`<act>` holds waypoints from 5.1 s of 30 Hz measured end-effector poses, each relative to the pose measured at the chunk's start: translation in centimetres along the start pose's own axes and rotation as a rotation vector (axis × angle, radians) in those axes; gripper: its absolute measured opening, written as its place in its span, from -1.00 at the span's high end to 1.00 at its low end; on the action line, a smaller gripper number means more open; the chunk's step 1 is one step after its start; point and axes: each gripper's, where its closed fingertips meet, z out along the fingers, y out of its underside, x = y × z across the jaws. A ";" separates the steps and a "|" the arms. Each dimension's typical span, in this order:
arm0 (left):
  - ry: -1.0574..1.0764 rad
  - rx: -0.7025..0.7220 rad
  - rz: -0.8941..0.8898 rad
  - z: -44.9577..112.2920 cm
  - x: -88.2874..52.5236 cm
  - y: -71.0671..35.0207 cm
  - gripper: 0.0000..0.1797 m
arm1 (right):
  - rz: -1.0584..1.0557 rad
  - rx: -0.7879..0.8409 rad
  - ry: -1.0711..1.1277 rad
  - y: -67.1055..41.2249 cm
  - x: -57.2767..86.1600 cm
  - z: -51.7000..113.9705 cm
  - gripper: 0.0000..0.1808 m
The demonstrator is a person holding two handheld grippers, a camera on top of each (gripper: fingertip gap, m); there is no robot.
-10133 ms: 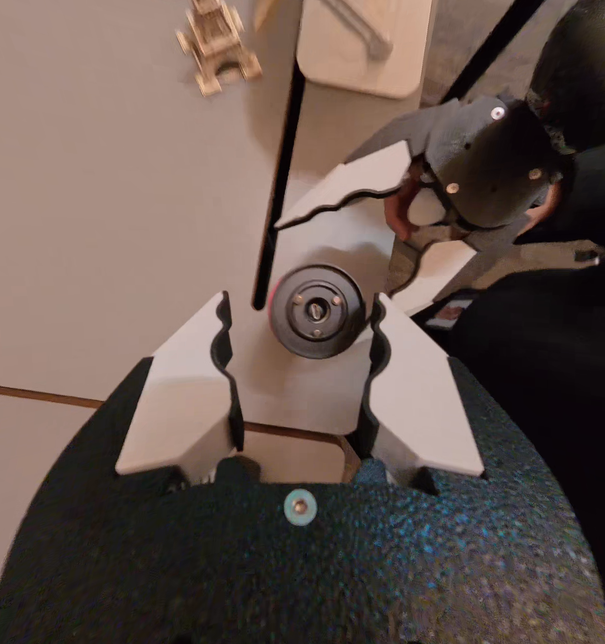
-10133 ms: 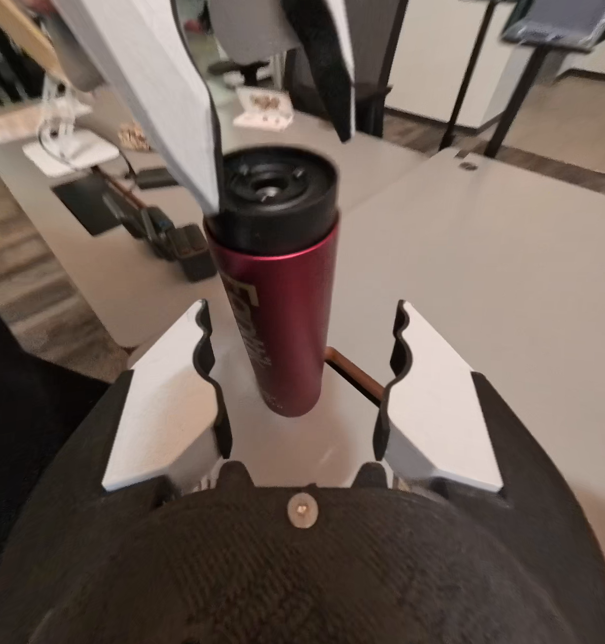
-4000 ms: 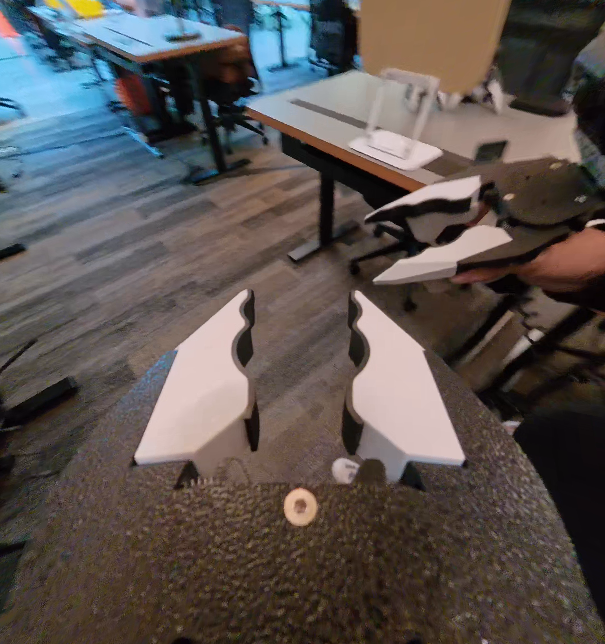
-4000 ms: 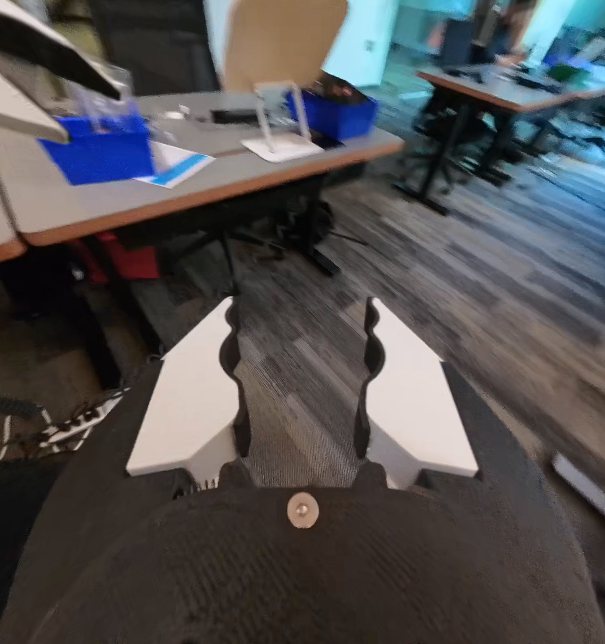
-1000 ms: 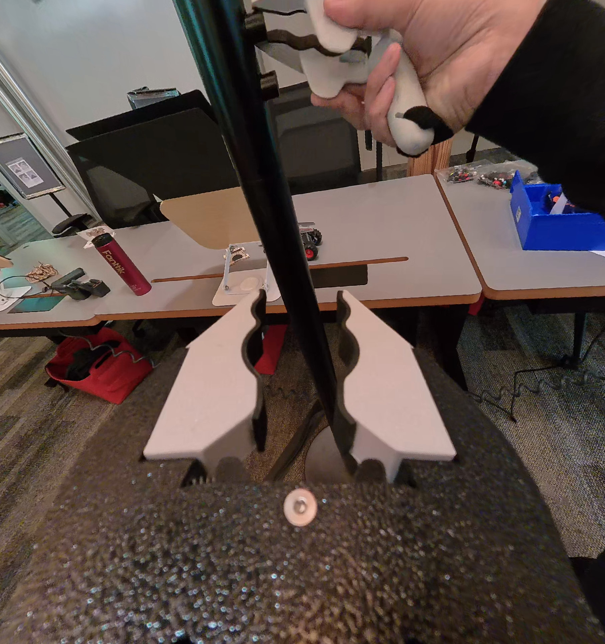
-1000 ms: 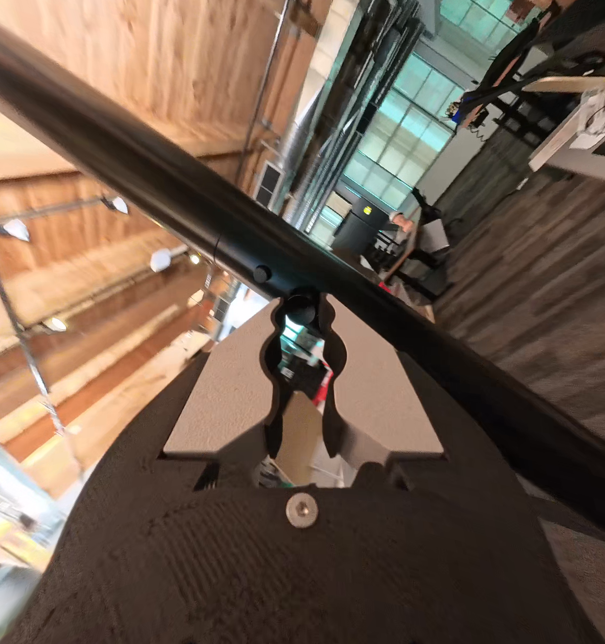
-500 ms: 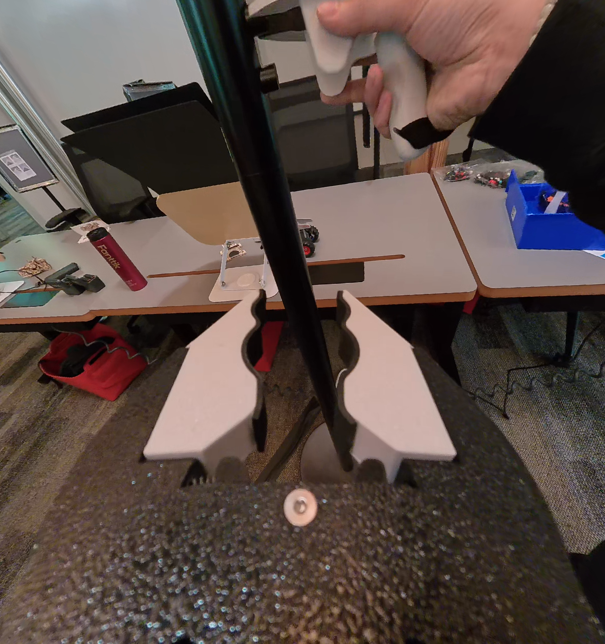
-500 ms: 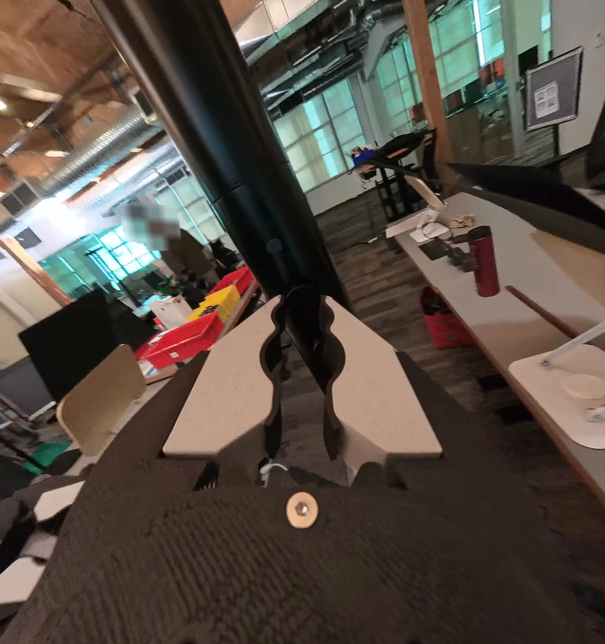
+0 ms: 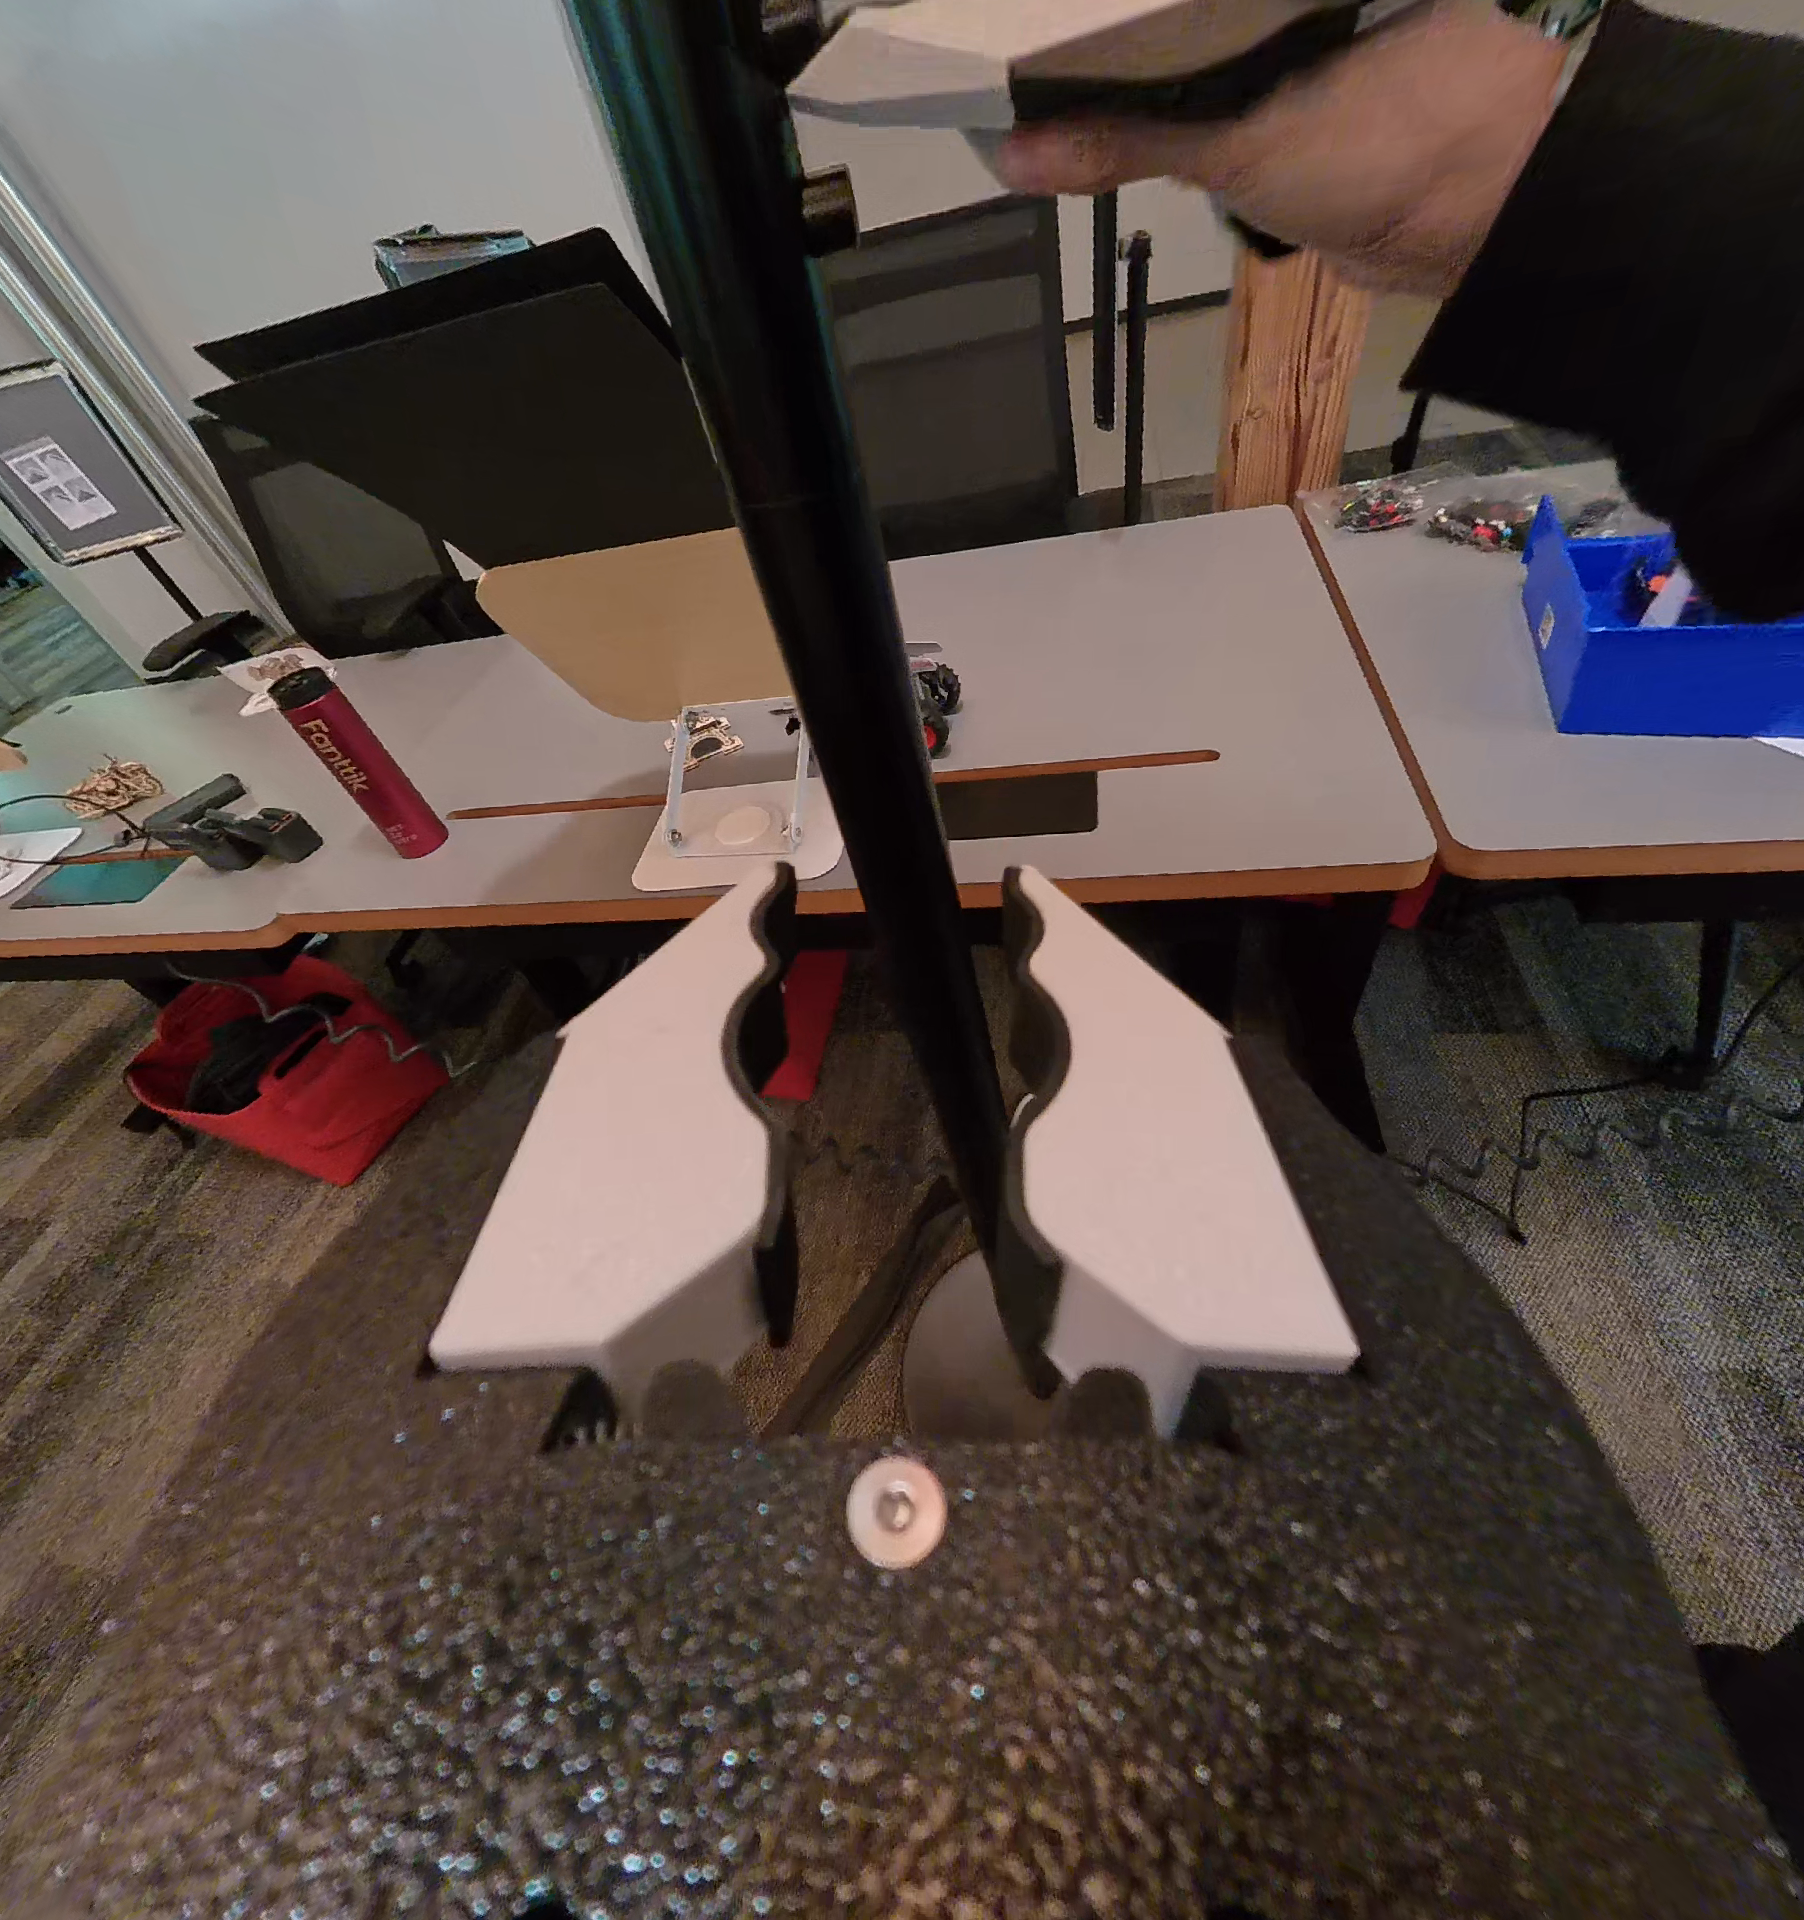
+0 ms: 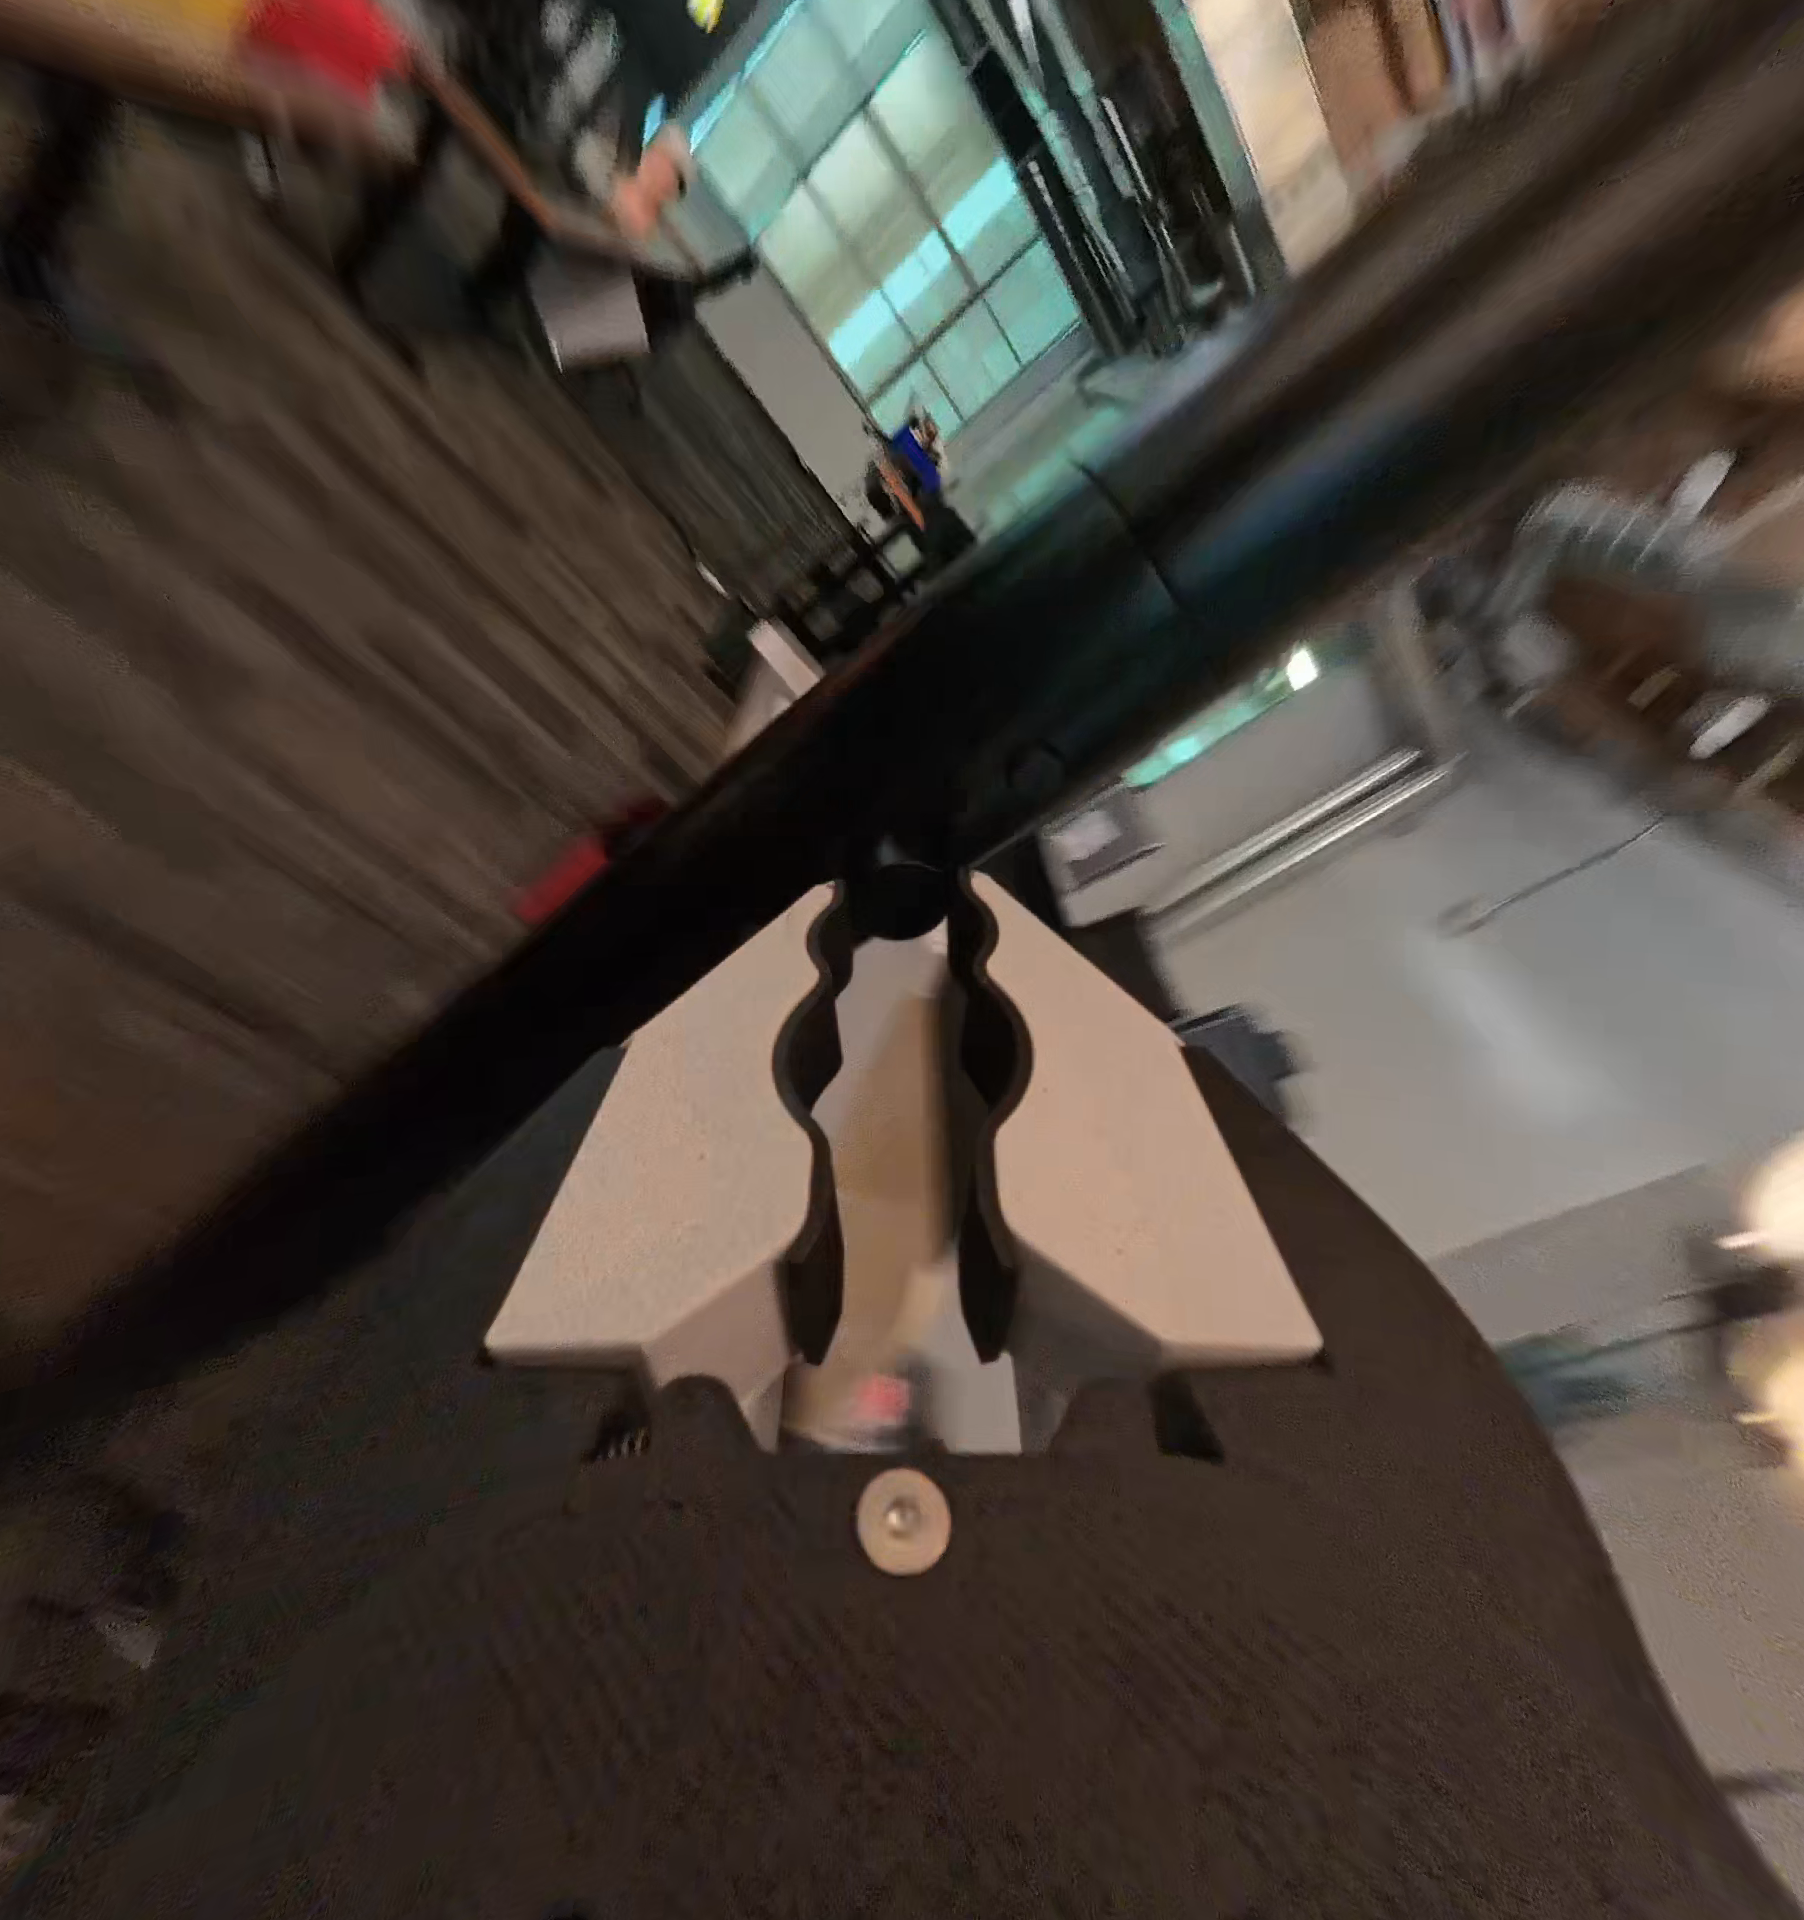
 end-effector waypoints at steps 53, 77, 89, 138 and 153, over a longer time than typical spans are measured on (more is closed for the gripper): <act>0.028 0.002 -0.035 1.9 -0.1 0.1 0.59 | 0.623 0.193 -0.006 -1.0 0.4 0.1 0.79; 0.028 -0.004 -0.054 0.6 -0.8 1.2 0.59 | -0.536 0.022 -0.055 0.0 0.1 0.1 0.82; 0.082 -0.002 -0.049 2.3 0.6 0.9 0.59 | 0.606 0.080 -0.199 -0.1 0.1 0.1 0.81; 0.099 0.012 -0.033 3.1 2.7 -0.2 0.60 | 1.813 0.354 -0.433 -0.9 -1.7 0.2 1.00; 0.054 0.007 -0.051 1.5 1.0 0.6 0.59 | 0.805 0.115 -0.006 -0.2 1.2 -0.9 0.63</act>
